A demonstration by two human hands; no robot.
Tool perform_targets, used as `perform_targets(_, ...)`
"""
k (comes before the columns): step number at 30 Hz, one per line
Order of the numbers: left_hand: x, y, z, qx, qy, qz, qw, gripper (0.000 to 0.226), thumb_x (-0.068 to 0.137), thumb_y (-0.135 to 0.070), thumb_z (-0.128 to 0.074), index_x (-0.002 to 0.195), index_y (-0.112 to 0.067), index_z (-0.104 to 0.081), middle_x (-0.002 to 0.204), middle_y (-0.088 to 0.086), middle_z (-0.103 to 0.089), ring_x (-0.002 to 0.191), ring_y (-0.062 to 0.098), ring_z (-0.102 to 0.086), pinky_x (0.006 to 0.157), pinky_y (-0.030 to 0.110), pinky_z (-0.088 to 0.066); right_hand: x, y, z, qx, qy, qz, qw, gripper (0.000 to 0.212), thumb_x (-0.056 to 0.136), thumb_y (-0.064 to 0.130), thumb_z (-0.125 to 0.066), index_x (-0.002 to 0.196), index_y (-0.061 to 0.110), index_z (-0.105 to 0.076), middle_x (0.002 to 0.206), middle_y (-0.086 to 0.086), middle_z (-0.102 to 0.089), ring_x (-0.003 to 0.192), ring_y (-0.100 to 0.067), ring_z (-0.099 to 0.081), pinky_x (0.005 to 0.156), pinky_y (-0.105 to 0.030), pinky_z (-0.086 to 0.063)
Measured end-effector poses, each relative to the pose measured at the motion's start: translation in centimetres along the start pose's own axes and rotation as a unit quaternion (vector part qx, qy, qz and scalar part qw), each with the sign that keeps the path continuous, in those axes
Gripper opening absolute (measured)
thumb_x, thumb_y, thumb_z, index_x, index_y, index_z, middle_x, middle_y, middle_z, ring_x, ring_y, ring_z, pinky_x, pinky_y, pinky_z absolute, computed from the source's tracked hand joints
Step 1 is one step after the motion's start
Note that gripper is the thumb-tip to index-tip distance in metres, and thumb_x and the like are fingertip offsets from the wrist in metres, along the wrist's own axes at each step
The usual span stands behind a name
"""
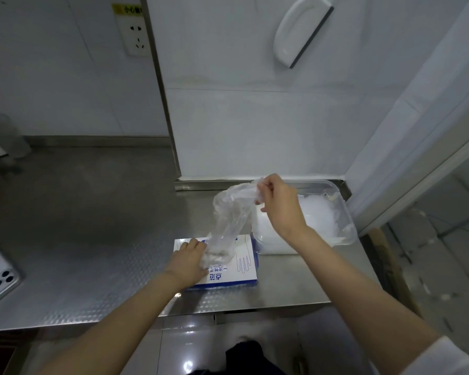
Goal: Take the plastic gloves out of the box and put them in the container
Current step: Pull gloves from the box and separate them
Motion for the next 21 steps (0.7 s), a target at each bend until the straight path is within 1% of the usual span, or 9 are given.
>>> perform_targets(3,0.5,0.0,2.5,-0.076,0.038,-0.011,0.996,0.053,0.090,-0.026,-0.060,0.137,-0.011,-0.040,0.140,0.009,-0.043,0.127,0.023,-0.043,0.101,0.028,-0.034,0.2,0.1,1.0,-0.098,0.031,0.038,0.994,0.017,0.097,0.014,-0.042,0.082,0.014,-0.049,0.074,-0.001,-0.061,0.069,-0.023,-0.057,0.063,-0.037,-0.048)
perform_targets(6,1.0,-0.6,6.2,-0.163,-0.034,-0.018,0.986,0.068,0.085,-0.028,-0.067,0.142,-0.013,-0.033,0.145,0.007,-0.038,0.129,0.021,-0.042,0.104,0.030,-0.036,-0.2,-0.1,1.2,-0.198,0.071,0.075,0.975,0.025,0.096,0.014,-0.043,0.073,0.024,-0.041,0.067,0.005,-0.052,0.066,-0.021,-0.047,0.053,-0.030,-0.028)
perform_targets(8,1.1,-2.0,8.5,-0.211,-0.078,-0.047,0.973,0.083,0.076,-0.036,-0.076,0.143,-0.020,-0.031,0.146,0.001,-0.035,0.130,0.019,-0.040,0.106,0.035,-0.037,-0.1,-0.2,1.1,-0.207,0.083,0.090,0.971,0.019,0.095,0.014,-0.044,0.077,0.020,-0.046,0.068,0.006,-0.054,0.066,-0.023,-0.049,0.055,-0.032,-0.031)
perform_targets(10,1.0,-4.0,10.1,-0.227,-0.091,-0.090,0.966,0.082,0.070,-0.039,-0.079,0.139,-0.025,-0.035,0.139,-0.007,-0.041,0.124,0.014,-0.044,0.103,0.037,-0.041,0.0,0.0,0.8,-0.201,0.095,0.097,0.970,0.013,0.095,0.017,-0.046,0.084,0.015,-0.054,0.074,0.001,-0.062,0.071,-0.025,-0.056,0.061,-0.034,-0.043)
perform_targets(12,1.1,-5.7,10.8,-0.232,-0.109,-0.119,0.959,0.054,0.076,-0.030,-0.075,0.121,-0.023,-0.046,0.118,-0.009,-0.054,0.108,0.013,-0.053,0.090,0.032,-0.046,0.0,0.4,0.5,-0.141,0.106,0.085,0.981,0.013,0.094,0.018,-0.051,0.088,0.012,-0.060,0.076,-0.002,-0.065,0.073,-0.023,-0.061,0.066,-0.037,-0.052)
perform_targets(15,1.3,-6.9,11.3,-0.254,-0.146,-0.130,0.947,0.015,0.083,-0.014,-0.065,0.088,-0.013,-0.052,0.085,0.002,-0.059,0.080,0.024,-0.056,0.067,0.031,-0.042,0.5,0.5,1.0,0.120,0.088,-0.039,0.988,0.015,0.093,0.020,-0.057,0.094,0.007,-0.063,0.088,-0.006,-0.066,0.083,-0.021,-0.065,0.076,-0.037,-0.058)
perform_targets(17,1.5,-6.9,11.4,-0.314,-0.136,-0.121,0.932,0.016,0.082,-0.015,-0.067,0.088,-0.004,-0.057,0.084,0.013,-0.062,0.080,0.030,-0.059,0.072,0.037,-0.047,1.1,-0.8,1.5,0.212,0.120,-0.120,0.962,0.039,0.089,0.042,-0.060,0.111,0.009,-0.061,0.109,-0.002,-0.066,0.102,-0.015,-0.063,0.092,-0.034,-0.052)
perform_targets(19,1.6,-6.8,11.5,-0.419,-0.102,-0.108,0.896,0.023,0.082,-0.014,-0.070,0.099,-0.004,-0.061,0.093,0.014,-0.066,0.087,0.028,-0.064,0.082,0.045,-0.053,0.7,-1.9,1.6,0.211,0.216,-0.161,0.940,0.081,0.071,0.070,-0.062,0.128,0.015,-0.052,0.125,0.004,-0.061,0.116,-0.009,-0.056,0.101,-0.032,-0.044)
perform_targets(21,1.4,-7.3,11.8,-0.492,-0.071,-0.113,0.860,0.031,0.081,-0.012,-0.072,0.110,-0.009,-0.061,0.101,0.009,-0.068,0.094,0.024,-0.067,0.086,0.042,-0.055,-0.2,-2.7,1.6,0.212,0.291,-0.174,0.917,0.094,0.064,0.070,-0.069,0.136,0.014,-0.047,0.128,0.002,-0.060,0.118,-0.010,-0.056,0.104,-0.033,-0.043)
Point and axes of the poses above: each hand's wrist, its own x-axis towards the middle knuckle, its own z-axis out of the back of the hand, y = z × x, the point moved 2 cm from there along x, towards the middle knuckle
